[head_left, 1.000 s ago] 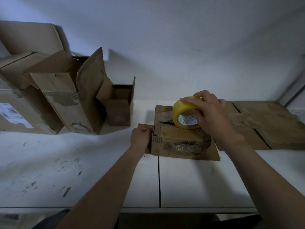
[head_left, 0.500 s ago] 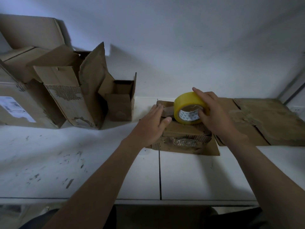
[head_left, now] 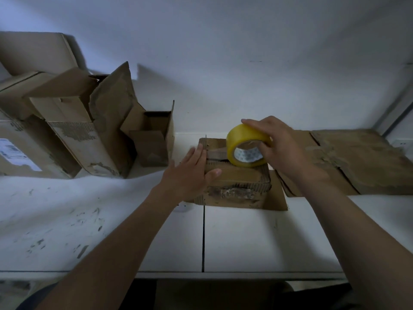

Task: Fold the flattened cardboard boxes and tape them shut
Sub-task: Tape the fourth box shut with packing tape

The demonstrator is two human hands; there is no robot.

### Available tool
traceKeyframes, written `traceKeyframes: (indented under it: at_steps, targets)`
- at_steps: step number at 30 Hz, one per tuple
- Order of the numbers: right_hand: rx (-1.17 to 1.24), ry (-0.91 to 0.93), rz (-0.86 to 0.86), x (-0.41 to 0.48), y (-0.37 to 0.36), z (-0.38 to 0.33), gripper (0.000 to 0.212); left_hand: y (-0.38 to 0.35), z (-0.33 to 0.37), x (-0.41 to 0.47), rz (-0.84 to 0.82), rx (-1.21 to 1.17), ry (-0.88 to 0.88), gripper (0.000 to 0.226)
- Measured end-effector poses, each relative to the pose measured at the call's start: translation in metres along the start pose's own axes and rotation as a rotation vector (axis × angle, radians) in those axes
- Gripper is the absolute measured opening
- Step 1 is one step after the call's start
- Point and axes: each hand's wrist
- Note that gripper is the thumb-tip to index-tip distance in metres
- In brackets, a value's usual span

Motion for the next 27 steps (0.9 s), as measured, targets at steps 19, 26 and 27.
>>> traceKeyframes:
  at_steps: [19,26,27]
  targets:
    - [-0.049,0.066,0.054,-0.017,0.045,0.029,0.056,0.0,0.011,-0.002,-0.003,0.048,0.044,0.094]
    - [-0.324,0.193,0.057,-0.021,0.067,0.036,0.058,-0.004,0.005,0.003,0.007,0.024,0.036,0.106]
    - [-0.323,0.19,0.052,-0.024,0.066,0.041,0.061,-0.005,0.005,0.003,0.014,0.026,0.037,0.107]
Point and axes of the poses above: each hand's wrist, its own x-axis towards the middle knuckle, its own y-axis out of the back of the hand, z = x × y, and after that the axes turned 12 degrees about x, right-handed
